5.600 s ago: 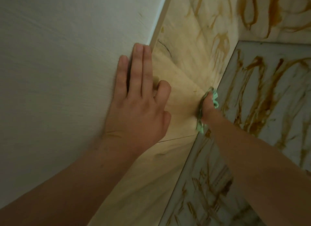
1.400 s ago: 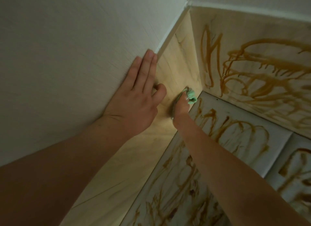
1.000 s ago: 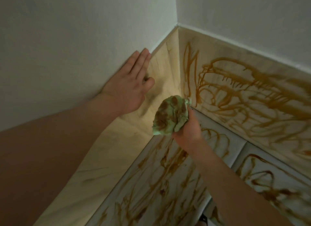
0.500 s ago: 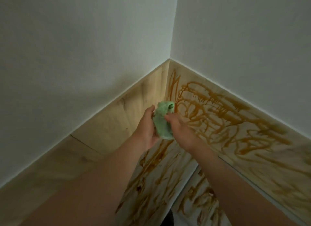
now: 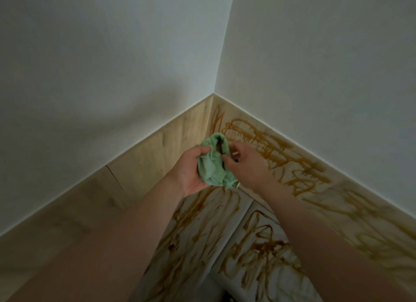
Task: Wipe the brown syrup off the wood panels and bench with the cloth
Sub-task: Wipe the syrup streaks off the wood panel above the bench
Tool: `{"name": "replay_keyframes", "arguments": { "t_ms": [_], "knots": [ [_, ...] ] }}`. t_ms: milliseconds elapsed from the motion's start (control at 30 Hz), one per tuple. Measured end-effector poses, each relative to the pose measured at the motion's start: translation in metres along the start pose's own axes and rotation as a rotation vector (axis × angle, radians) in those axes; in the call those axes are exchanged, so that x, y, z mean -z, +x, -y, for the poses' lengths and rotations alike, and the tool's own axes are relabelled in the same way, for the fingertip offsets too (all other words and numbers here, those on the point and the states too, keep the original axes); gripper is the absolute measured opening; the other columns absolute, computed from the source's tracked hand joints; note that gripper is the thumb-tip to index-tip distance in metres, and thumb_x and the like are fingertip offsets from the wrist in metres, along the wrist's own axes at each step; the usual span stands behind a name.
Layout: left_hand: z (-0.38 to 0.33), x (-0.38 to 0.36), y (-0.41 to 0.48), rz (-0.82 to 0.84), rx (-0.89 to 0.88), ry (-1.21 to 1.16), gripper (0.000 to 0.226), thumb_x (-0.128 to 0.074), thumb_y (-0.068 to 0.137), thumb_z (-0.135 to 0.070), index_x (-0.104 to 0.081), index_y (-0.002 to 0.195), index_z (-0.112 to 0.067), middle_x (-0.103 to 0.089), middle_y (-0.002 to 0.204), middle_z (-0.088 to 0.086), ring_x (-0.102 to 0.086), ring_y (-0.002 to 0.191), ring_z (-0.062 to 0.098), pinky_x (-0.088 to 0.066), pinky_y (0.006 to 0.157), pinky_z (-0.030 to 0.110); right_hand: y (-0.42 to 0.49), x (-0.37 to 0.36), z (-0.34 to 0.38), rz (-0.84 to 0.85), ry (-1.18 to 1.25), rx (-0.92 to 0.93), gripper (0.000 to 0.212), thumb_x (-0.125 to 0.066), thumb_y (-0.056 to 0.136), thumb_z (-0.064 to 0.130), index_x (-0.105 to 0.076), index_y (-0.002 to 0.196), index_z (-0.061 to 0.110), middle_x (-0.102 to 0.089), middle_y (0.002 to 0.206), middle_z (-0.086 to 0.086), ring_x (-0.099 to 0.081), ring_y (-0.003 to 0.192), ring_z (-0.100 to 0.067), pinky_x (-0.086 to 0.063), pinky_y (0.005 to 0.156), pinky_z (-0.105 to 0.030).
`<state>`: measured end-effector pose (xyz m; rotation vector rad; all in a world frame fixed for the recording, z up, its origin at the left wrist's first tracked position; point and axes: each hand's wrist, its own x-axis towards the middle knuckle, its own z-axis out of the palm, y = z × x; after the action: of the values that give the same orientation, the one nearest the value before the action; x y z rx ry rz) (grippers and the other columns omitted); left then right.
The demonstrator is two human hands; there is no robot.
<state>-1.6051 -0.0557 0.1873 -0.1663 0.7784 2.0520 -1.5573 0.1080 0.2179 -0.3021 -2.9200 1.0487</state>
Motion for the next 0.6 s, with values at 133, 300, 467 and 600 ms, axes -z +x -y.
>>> {"name": "replay_keyframes", "arguments": {
  "t_ms": [133, 300, 467, 600],
  "knots": [
    [-0.007, -0.018, -0.003, -0.065, -0.035, 0.114, 0.044, -0.043, 0.105, -0.028, -0.059, 0.140, -0.006, -0.065, 0.137, 0.020, -0.064, 0.124, 0.037, -0.049, 0.105, 0.051, 0.004, 0.027, -0.003, -0.087, 0.164, -0.156, 0.020, -0.047, 0.102, 0.022, -0.066, 0.101, 0.016, -0.066, 0.091, -0.005, -0.061, 0.080, -0.021, -0.045, 0.062, -0.031],
    [-0.007, -0.030, 0.005, -0.346, -0.134, 0.373, 0.047, -0.057, 0.104, -0.041, -0.063, 0.134, -0.005, -0.074, 0.122, 0.013, -0.073, 0.110, 0.029, -0.060, 0.087, 0.041, 0.012, 0.063, -0.039, -0.135, 0.361, -0.351, 0.025, -0.044, 0.104, 0.023, -0.066, 0.106, 0.011, -0.063, 0.090, -0.005, -0.057, 0.075, -0.015, -0.040, 0.057, -0.027],
    [0.014, -0.063, 0.018, -0.493, -0.155, 0.486, 0.058, -0.050, 0.103, -0.056, -0.066, 0.127, -0.006, -0.078, 0.111, 0.009, -0.077, 0.097, 0.023, -0.061, 0.069, 0.032, 0.009, 0.092, -0.075, -0.114, 0.404, -0.335, 0.013, -0.049, 0.100, 0.023, -0.054, 0.111, 0.026, -0.068, 0.100, -0.007, -0.065, 0.080, -0.021, -0.048, 0.060, -0.029],
    [0.049, -0.109, 0.039, -0.467, -0.098, 0.425, 0.068, -0.040, 0.103, -0.064, -0.064, 0.129, -0.006, -0.076, 0.116, 0.013, -0.076, 0.102, 0.027, -0.061, 0.077, 0.039, -0.001, 0.113, -0.105, 0.103, 0.380, -0.147, 0.008, -0.055, 0.100, 0.021, -0.063, 0.102, 0.021, -0.066, 0.097, 0.003, -0.059, 0.081, -0.014, -0.043, 0.061, -0.024]
  ]
}}
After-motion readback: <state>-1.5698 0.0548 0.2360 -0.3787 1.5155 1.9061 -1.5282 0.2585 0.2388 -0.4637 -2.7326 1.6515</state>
